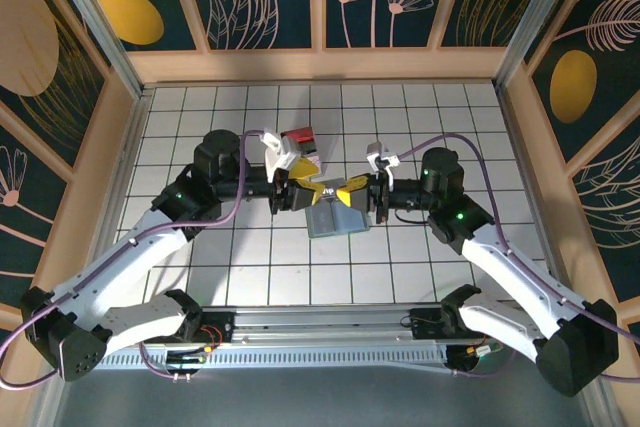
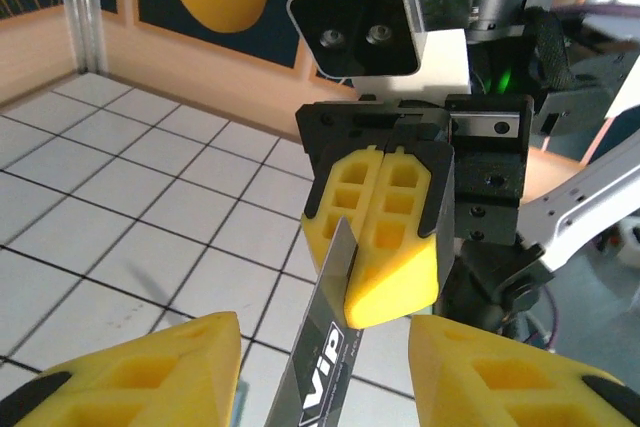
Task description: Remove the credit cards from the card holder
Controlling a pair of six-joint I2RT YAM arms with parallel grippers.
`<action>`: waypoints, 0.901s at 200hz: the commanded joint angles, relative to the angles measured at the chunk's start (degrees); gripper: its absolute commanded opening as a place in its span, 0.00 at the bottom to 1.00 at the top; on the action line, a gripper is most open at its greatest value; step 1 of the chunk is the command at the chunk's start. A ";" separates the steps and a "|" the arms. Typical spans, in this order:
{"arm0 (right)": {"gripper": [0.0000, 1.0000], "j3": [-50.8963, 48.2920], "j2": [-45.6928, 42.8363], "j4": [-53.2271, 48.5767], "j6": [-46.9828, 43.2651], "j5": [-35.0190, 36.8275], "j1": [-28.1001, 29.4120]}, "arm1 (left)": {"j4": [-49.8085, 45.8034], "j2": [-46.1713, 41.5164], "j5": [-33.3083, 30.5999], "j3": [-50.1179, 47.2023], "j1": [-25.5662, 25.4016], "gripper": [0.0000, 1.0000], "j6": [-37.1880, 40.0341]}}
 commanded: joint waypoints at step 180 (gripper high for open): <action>0.00 4.12 2.08 -6.65 -5.45 3.30 3.37 | -18.70 6.43 -5.12 6.72 -0.07 0.04 13.49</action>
